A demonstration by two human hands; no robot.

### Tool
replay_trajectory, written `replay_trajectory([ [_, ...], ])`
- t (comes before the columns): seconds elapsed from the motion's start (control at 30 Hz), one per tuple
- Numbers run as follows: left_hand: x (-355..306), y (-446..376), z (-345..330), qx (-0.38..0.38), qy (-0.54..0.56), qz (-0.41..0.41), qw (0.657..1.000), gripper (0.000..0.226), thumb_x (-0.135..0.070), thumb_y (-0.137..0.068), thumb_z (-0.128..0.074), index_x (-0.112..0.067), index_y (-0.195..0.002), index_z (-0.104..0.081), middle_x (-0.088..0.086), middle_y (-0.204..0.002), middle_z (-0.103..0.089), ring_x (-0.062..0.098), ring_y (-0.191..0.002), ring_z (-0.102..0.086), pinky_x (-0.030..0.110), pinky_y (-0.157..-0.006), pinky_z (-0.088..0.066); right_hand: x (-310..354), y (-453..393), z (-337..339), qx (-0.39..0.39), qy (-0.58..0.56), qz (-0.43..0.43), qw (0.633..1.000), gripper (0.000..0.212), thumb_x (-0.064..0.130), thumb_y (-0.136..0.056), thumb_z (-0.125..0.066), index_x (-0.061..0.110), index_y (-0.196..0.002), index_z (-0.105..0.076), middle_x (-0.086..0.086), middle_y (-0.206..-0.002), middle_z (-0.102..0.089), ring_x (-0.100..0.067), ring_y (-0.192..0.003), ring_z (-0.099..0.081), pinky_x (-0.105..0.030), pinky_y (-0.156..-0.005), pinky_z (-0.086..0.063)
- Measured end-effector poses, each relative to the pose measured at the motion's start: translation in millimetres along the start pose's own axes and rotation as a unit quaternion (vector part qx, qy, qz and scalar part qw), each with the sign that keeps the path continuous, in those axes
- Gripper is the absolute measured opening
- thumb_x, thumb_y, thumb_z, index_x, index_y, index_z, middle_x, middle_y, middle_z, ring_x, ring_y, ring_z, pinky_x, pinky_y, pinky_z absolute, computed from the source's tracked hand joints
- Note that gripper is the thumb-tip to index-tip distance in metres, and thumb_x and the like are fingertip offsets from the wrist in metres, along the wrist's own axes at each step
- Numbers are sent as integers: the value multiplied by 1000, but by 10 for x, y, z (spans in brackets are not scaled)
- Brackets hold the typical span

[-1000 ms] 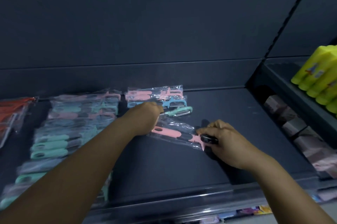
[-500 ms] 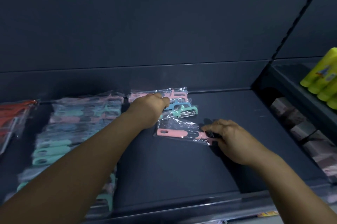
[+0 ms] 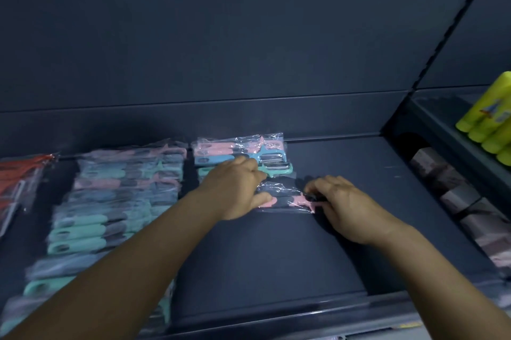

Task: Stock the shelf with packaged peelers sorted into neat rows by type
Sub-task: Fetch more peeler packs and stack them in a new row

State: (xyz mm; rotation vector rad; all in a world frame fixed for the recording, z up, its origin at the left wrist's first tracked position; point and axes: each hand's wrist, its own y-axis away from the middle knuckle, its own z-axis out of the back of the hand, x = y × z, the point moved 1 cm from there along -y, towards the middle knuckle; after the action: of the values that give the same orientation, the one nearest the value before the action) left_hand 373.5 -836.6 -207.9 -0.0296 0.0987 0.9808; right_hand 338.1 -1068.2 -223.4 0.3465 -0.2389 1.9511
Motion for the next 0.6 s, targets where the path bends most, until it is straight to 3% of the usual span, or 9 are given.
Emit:
replay_trajectory([
  [0.1, 13, 34, 31, 0, 39, 27, 999, 57, -59, -89, -46, -23, -133, -49, -2, -127, -50, 17, -122, -41, 31, -99, -35, 23, 14, -33, 6, 20, -3, 1000, 41, 6, -88, -43, 22, -125, -49, 4, -119, -51, -17, -107, -44, -23, -95, -37],
  [0.23, 88, 38, 89, -35, 53, 106, 992, 36, -33, -94, -51, -19, -127, -51, 3, -128, -48, 21, -122, -42, 34, -95, -38, 36, 47, -16, 15, 14, 28, 999, 38, 4, -88, -45, 25, -119, -51, 8, -112, -51, -13, -103, -44, -16, -90, -34],
  [0.33, 188, 9, 83, 3, 22, 121, 992, 41, -21, -91, -58, -18, -132, -50, 4, -134, -47, 23, -124, -40, 37, -99, -39, 56, 75, 19, 37, -27, 55, 997, 37, 2, -84, -50, 29, -107, -56, 13, -103, -53, -11, -98, -48, -18, -87, -37],
  [0.43, 254, -33, 59, 20, 35, 115, 993, 48, -17, -87, -64, -18, -133, -51, 7, -136, -48, 25, -126, -42, 38, -103, -40, 85, 81, 5, 52, -60, 51, 996, 38, 6, -83, -53, 30, -111, -60, 18, -102, -49, -7, -101, -45, -12, -91, -35],
  [0.6, 264, -12, 50, 52, 17, 83, 995, 14, -13, -86, -57, -8, -99, -61, 8, -101, -57, 27, -100, -56, 37, -81, -50, 89, 74, -22, 35, -55, 49, 997, 36, 12, -84, -59, 31, -114, -62, 22, -99, -46, -6, -98, -43, -6, -86, -30],
])
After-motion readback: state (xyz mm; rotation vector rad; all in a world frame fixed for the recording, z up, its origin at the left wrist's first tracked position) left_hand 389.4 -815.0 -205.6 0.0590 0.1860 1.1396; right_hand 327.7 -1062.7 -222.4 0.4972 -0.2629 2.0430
